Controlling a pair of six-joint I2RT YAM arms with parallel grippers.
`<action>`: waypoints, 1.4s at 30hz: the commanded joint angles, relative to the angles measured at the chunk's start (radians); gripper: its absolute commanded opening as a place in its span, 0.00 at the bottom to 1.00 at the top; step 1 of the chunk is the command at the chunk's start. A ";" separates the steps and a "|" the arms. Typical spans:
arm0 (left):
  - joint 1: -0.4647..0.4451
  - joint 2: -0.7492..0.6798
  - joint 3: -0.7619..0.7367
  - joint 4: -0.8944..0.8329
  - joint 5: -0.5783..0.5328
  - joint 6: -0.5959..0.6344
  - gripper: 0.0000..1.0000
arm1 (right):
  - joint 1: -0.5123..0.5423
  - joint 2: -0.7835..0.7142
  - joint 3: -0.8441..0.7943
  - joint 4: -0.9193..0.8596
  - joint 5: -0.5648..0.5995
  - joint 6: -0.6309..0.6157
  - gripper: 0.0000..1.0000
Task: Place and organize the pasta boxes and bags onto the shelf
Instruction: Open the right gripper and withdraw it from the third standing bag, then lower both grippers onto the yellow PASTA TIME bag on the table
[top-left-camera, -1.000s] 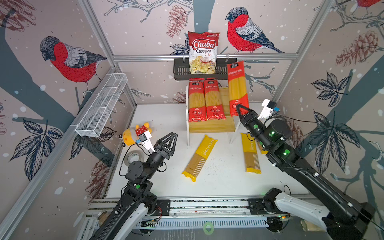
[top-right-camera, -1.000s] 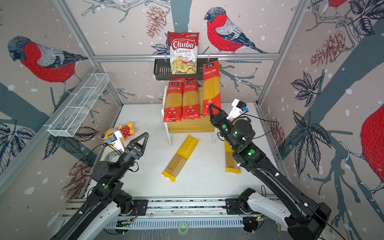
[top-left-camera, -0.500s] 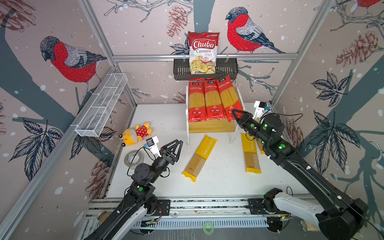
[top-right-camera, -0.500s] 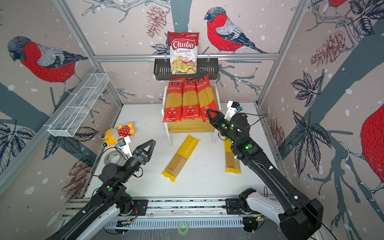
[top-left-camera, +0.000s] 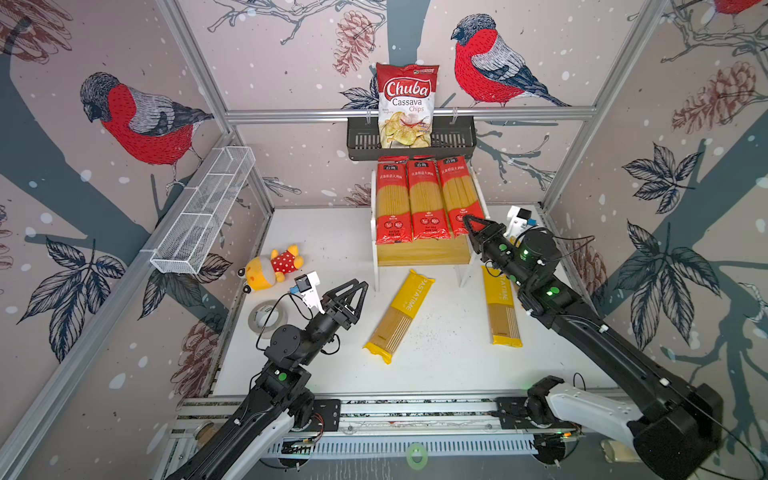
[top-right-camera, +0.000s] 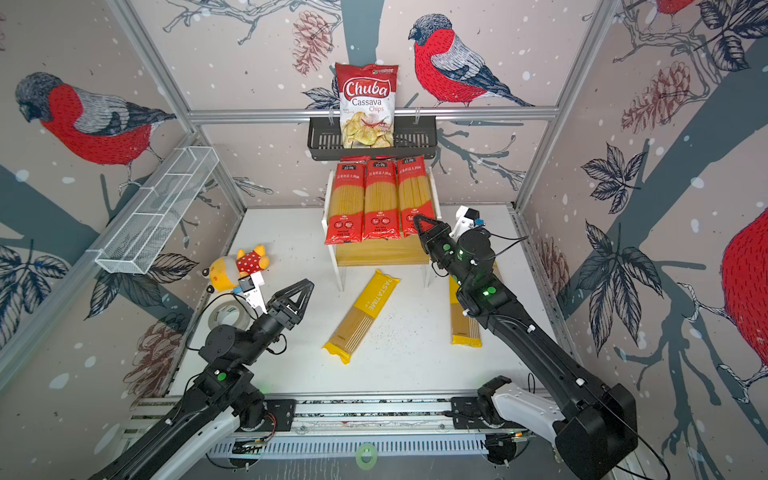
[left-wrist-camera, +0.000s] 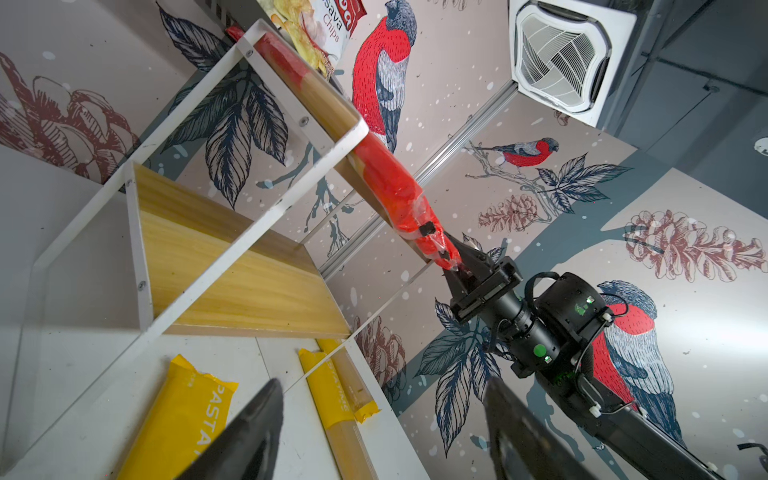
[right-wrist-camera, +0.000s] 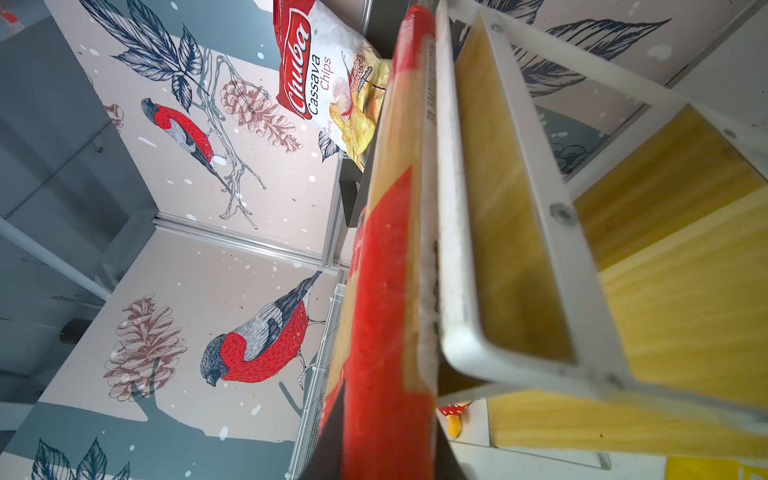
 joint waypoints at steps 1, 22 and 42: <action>-0.001 -0.010 0.003 0.004 -0.005 0.023 0.75 | -0.009 -0.002 -0.019 0.163 -0.004 0.041 0.18; -0.019 -0.028 0.008 -0.294 -0.046 0.080 0.73 | 0.036 -0.240 -0.362 0.105 -0.125 0.046 0.73; -0.082 0.409 -0.093 -0.285 -0.107 0.075 0.69 | 0.535 0.286 -0.461 0.207 0.251 0.135 0.62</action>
